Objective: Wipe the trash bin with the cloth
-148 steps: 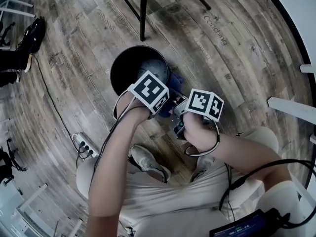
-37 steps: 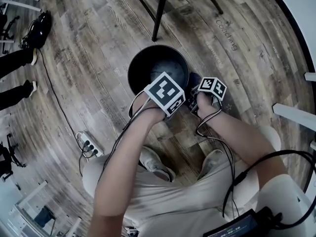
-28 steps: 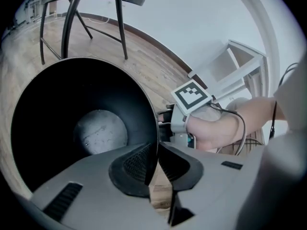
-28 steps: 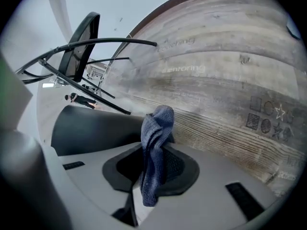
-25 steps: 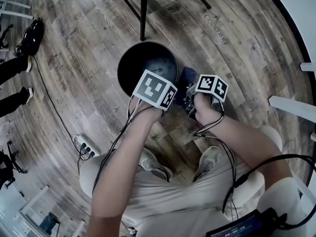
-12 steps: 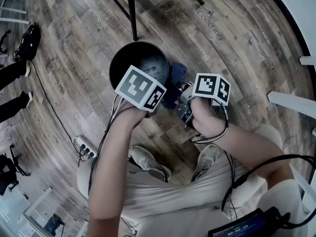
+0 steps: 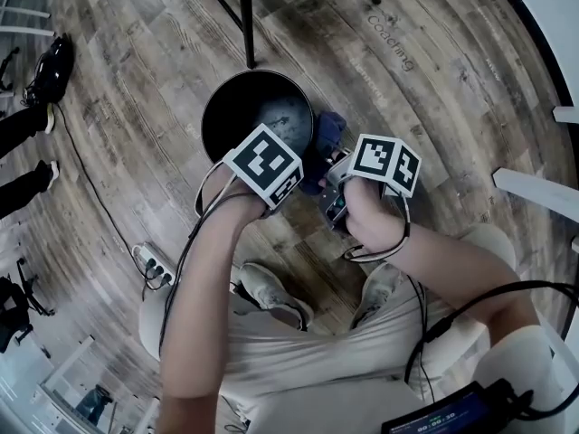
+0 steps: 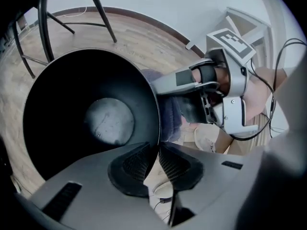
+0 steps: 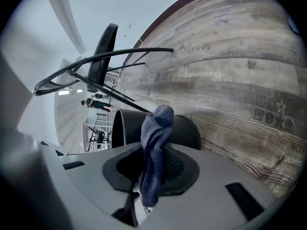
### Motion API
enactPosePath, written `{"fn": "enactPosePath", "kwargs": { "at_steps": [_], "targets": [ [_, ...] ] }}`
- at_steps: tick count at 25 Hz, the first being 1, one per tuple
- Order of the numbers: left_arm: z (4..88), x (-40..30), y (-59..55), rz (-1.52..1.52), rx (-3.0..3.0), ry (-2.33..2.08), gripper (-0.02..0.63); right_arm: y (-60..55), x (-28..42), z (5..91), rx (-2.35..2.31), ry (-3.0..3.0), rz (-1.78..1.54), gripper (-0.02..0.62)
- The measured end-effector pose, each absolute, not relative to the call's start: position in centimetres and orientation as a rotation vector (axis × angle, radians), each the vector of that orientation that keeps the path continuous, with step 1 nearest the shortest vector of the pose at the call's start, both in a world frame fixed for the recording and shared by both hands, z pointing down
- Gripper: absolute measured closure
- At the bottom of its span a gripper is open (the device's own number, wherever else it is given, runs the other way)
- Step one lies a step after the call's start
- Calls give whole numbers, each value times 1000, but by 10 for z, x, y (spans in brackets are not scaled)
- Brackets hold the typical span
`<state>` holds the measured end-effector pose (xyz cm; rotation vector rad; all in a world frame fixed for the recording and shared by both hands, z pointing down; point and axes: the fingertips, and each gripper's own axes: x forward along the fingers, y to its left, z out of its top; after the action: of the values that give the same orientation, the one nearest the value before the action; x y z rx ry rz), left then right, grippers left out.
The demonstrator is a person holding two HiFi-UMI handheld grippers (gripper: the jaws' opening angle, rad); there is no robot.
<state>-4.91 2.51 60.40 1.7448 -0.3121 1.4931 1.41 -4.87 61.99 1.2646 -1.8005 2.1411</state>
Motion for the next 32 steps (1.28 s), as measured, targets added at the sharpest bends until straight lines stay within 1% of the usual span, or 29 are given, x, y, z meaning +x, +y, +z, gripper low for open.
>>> {"fn": "enactPosePath", "kwargs": {
  "at_steps": [7, 13, 18, 22, 29, 32],
  "targets": [
    [610, -47, 25, 1456, 1752, -273, 534, -49, 15, 654, 1314, -1731, 2115, 532],
    [612, -46, 25, 1426, 1768, -265, 531, -49, 17, 709, 1367, -1637, 2088, 532],
    [612, -45, 24, 1403, 1798, -270, 529, -48, 21, 758, 1359, -1533, 2266, 532],
    [611, -45, 23, 1410, 1843, -288, 531, -43, 18, 786, 1300, -1482, 2295, 532],
    [614, -44, 27, 1514, 1955, -321, 557, -36, 16, 813, 1234, -1494, 2212, 532],
    [615, -43, 27, 1517, 1961, -310, 558, -37, 29, 808, 1287, -1490, 2021, 532]
  ]
}}
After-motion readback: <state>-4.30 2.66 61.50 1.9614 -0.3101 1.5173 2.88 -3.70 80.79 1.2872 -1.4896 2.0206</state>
